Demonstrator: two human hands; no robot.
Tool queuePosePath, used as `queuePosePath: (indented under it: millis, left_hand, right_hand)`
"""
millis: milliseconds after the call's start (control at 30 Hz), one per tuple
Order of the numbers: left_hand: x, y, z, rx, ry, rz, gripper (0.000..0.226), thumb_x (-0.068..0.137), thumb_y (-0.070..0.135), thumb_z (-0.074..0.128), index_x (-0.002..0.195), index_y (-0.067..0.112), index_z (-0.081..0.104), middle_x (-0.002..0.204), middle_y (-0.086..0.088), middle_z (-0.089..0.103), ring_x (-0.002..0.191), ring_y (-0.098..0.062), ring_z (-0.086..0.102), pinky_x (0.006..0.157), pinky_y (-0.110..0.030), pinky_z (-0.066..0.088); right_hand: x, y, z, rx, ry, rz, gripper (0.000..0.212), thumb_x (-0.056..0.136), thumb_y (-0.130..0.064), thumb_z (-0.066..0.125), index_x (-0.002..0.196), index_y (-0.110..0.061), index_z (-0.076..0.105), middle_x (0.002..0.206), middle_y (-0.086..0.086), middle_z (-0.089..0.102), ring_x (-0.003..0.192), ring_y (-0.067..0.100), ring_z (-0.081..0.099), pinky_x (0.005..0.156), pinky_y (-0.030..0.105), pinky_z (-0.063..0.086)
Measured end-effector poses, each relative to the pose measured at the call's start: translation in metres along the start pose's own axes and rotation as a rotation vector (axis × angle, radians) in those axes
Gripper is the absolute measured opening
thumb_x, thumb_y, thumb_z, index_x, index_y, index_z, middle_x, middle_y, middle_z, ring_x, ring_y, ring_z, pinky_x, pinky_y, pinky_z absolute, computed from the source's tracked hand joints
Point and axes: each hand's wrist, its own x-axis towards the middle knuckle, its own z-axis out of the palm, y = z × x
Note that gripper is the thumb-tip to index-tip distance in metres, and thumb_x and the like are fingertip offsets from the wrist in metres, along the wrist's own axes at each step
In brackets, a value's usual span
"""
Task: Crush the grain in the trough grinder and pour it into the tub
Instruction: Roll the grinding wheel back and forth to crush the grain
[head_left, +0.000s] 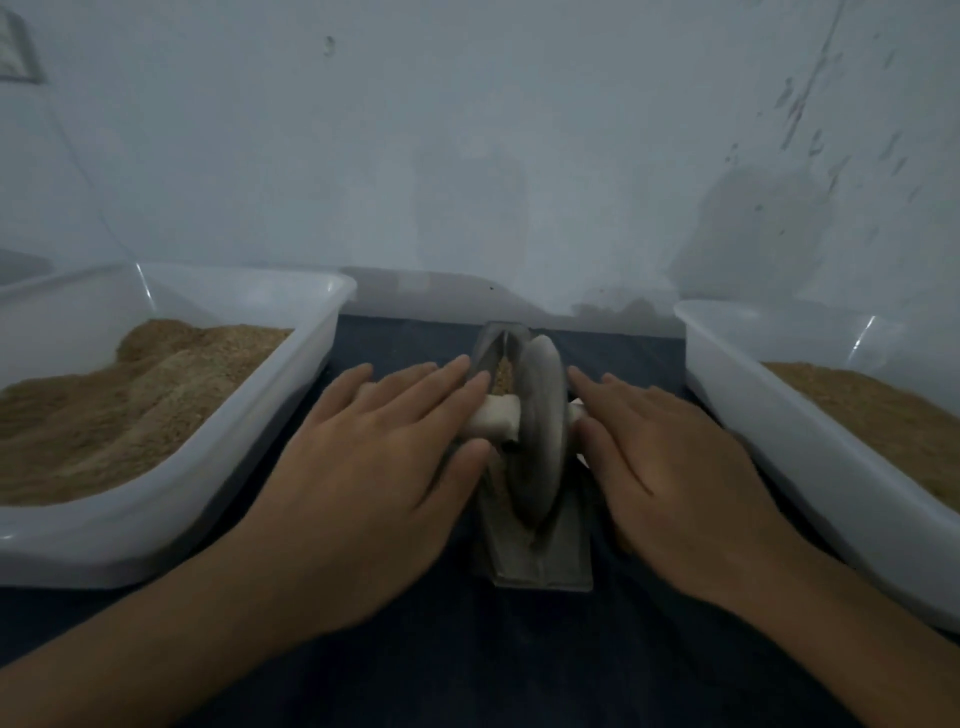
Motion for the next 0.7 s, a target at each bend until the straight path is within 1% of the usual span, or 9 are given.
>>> queuePosePath:
  millis: [100,167,267,367,433,500,567,633,700]
  left_hand:
    - [0.027,0.0,0.009,-0.009,-0.058,-0.06,0.066,0.104,0.064,0.008,0.16,0.038,0.032,0.166,0.018,0.03,0.152,-0.003,0.026,0.126,-0.044,0.017]
    - [0.057,-0.007,0.025,0.012,-0.084,-0.123,0.062,0.105,0.063,0.013,0.154,0.038,0.041,0.163,0.013,0.038,0.149,-0.011,0.035,0.122,-0.047,0.023]
    - [0.106,-0.025,0.045,0.001,-0.133,-0.242,0.052,0.104,0.057,0.019,0.126,0.034,0.06,0.141,0.004,0.06,0.13,-0.026,0.054,0.104,-0.05,0.037]
    - [0.136,-0.035,0.053,0.036,-0.227,-0.309,0.049,0.097,0.053,0.009,0.102,0.029,0.052,0.13,-0.005,0.063,0.117,-0.034,0.058,0.089,-0.053,0.039]
    - [0.137,-0.038,0.055,0.016,-0.265,-0.328,0.042,0.099,0.05,0.009,0.098,0.031,0.047,0.131,-0.006,0.062,0.117,-0.034,0.058,0.09,-0.055,0.039]
    - [0.117,-0.038,0.053,-0.029,-0.248,-0.297,0.043,0.106,0.049,0.016,0.111,0.03,0.055,0.141,-0.002,0.06,0.123,-0.031,0.057,0.097,-0.053,0.041]
    - [0.086,-0.037,0.045,-0.042,-0.195,-0.232,0.053,0.108,0.052,0.018,0.146,0.032,0.049,0.158,0.004,0.047,0.139,-0.024,0.048,0.11,-0.049,0.039]
    - [0.052,-0.026,0.029,-0.028,-0.121,-0.123,0.063,0.107,0.058,0.013,0.161,0.031,0.033,0.166,0.009,0.034,0.149,-0.015,0.036,0.121,-0.047,0.03]
    - [0.017,-0.007,0.012,0.03,-0.046,-0.045,0.066,0.106,0.06,0.009,0.163,0.031,0.026,0.167,0.013,0.03,0.153,-0.01,0.029,0.125,-0.048,0.025]
  right_hand:
    - [0.019,0.003,0.009,-0.015,-0.07,0.036,0.057,0.109,-0.052,0.016,0.158,-0.031,0.037,0.152,-0.01,0.052,0.146,0.013,0.038,0.119,0.04,0.032]
    - [0.047,0.007,0.021,-0.036,-0.089,0.077,0.054,0.11,-0.047,0.02,0.154,-0.026,0.043,0.151,-0.003,0.053,0.145,0.021,0.041,0.119,0.044,0.032]
    - [0.108,0.012,0.033,-0.138,-0.114,0.146,0.047,0.109,-0.041,0.022,0.118,-0.022,0.064,0.127,0.006,0.067,0.119,0.03,0.057,0.102,0.047,0.043]
    - [0.147,0.008,0.035,-0.21,-0.161,0.256,0.042,0.106,-0.036,0.02,0.087,-0.024,0.055,0.112,0.008,0.07,0.107,0.033,0.056,0.093,0.048,0.043]
    - [0.15,0.001,0.038,-0.26,-0.153,0.258,0.041,0.106,-0.033,0.022,0.079,-0.025,0.051,0.105,0.005,0.071,0.103,0.033,0.058,0.089,0.047,0.042]
    - [0.132,-0.004,0.036,-0.286,-0.067,0.192,0.043,0.106,-0.035,0.024,0.083,-0.024,0.059,0.094,0.003,0.07,0.093,0.03,0.061,0.083,0.043,0.044]
    - [0.099,-0.005,0.032,-0.214,0.027,0.126,0.046,0.108,-0.038,0.025,0.098,-0.024,0.067,0.088,0.0,0.069,0.086,0.026,0.064,0.08,0.038,0.044]
    - [0.06,-0.004,0.024,-0.124,0.048,0.095,0.048,0.11,-0.039,0.025,0.134,-0.021,0.063,0.113,0.002,0.073,0.103,0.024,0.065,0.093,0.036,0.044]
    - [0.024,-0.004,0.015,-0.067,0.001,0.098,0.054,0.11,-0.045,0.021,0.155,-0.025,0.044,0.144,-0.002,0.06,0.135,0.018,0.052,0.114,0.033,0.033]
